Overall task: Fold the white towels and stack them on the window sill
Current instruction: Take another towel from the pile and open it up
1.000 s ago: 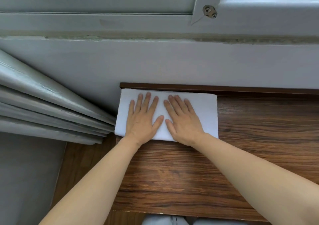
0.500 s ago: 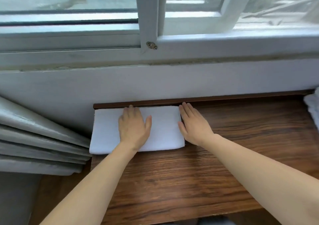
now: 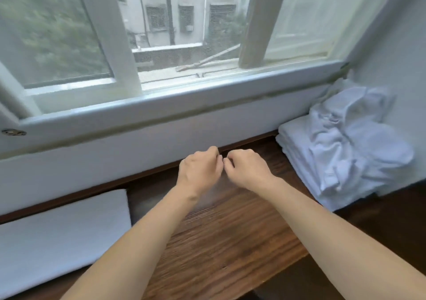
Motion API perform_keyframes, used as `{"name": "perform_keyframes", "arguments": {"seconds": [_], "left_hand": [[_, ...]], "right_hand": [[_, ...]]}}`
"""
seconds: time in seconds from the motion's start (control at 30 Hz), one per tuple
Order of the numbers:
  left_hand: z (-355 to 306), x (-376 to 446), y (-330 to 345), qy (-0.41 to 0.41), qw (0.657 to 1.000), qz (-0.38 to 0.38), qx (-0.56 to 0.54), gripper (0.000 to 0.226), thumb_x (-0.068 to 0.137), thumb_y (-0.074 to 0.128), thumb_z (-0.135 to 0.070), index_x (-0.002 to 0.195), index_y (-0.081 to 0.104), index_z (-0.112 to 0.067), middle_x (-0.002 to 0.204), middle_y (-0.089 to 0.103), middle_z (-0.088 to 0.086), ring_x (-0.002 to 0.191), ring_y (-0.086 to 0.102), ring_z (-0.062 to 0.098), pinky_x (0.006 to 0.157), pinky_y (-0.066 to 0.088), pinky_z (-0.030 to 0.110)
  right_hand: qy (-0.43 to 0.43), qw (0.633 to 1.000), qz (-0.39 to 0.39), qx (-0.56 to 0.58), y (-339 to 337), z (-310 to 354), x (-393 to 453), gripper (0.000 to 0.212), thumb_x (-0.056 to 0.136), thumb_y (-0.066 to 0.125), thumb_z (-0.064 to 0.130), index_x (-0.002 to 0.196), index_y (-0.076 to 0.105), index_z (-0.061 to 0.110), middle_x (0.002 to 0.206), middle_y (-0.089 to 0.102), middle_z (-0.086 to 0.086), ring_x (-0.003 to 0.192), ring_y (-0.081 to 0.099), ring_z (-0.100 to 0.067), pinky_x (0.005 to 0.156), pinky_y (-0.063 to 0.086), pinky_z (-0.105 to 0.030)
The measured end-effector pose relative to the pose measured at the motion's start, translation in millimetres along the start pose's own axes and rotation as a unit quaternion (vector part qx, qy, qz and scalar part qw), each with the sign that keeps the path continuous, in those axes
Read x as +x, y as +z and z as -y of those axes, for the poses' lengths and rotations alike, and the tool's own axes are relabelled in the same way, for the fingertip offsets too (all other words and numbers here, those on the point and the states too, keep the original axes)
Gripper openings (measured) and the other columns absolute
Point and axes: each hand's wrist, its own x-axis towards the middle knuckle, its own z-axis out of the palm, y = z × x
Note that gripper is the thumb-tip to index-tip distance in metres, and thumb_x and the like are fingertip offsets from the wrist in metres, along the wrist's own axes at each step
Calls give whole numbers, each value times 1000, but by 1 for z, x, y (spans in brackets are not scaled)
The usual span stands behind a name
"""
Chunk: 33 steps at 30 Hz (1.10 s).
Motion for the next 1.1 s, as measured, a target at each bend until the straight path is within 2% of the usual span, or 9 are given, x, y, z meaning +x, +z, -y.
{"name": "perform_keyframes", "arguments": {"seconds": [0.3, 0.4, 0.5, 0.63, 0.7, 0.77, 0.93, 1.03, 1.1], "left_hand": [[-194, 82, 87, 19, 986, 35, -164, 17, 97, 50, -36, 93, 63, -26, 81, 71, -6, 79, 66, 26, 72, 54, 41], [-239, 108, 111, 27, 982, 74, -174, 16, 98, 51, -34, 98, 64, -25, 81, 71, -8, 76, 66, 19, 70, 54, 38], [-262, 129, 137, 39, 981, 114, -150, 18, 98, 49, -38, 104, 62, -26, 86, 73, -5, 81, 68, 21, 73, 56, 41], [-271, 134, 155, 56, 980, 155, -114, 18, 99, 48, -38, 107, 59, -26, 88, 73, -7, 80, 67, 20, 72, 56, 41], [-268, 132, 157, 53, 980, 161, -108, 17, 100, 48, -37, 108, 59, -27, 85, 72, -8, 78, 66, 18, 71, 55, 40], [-264, 130, 154, 39, 980, 162, -105, 15, 99, 48, -35, 106, 60, -28, 81, 72, -9, 77, 65, 18, 71, 55, 40], [-263, 148, 134, 11, 978, 162, -128, 15, 98, 49, -31, 104, 62, -26, 79, 71, -8, 74, 66, 17, 74, 57, 43], [-289, 174, 118, 32, 969, 136, -201, 33, 99, 54, -35, 129, 52, -22, 88, 72, -9, 77, 69, 16, 77, 58, 39], [-320, 195, 97, 47, 957, 101, -269, 61, 96, 61, -34, 148, 30, -23, 84, 73, -6, 74, 71, 16, 73, 56, 34]], "right_hand": [[108, 992, -60, 39, -105, -208, 5, 36, 100, 50, 30, 67, 51, 17, 75, 63, -6, 80, 60, -33, 65, 43, -37], [171, 978, -95, 70, -122, -276, 15, 26, 98, 51, 30, 86, 65, 12, 92, 73, -10, 92, 66, -37, 77, 55, -42], [233, 954, -141, 128, -134, -325, 38, 27, 100, 54, 35, 108, 66, 13, 107, 74, -9, 106, 67, -36, 88, 54, -40], [293, 917, -204, 176, -147, -356, 88, 60, 92, 64, 60, 122, 58, 9, 122, 70, -9, 116, 65, -33, 90, 49, -40], [280, 921, -214, 163, -148, -362, 109, 48, 92, 65, 55, 107, 60, 10, 115, 70, -12, 109, 67, -35, 79, 47, -36], [243, 927, -245, 146, -155, -366, 122, 18, 98, 59, 28, 93, 61, 11, 107, 70, -19, 102, 66, -41, 71, 36, -33], [163, 879, -405, 192, -231, -371, 117, 15, 97, 47, 7, 102, 58, -1, 89, 65, -19, 84, 59, -41, 66, 34, -39], [84, 879, -426, 198, -297, -359, 99, 14, 96, 43, 4, 98, 57, 1, 80, 55, -4, 74, 49, -25, 61, 33, -29], [22, 891, -416, 179, -333, -339, 85, 13, 97, 44, 6, 93, 55, 10, 71, 50, 7, 64, 45, -12, 57, 34, -16]]}}
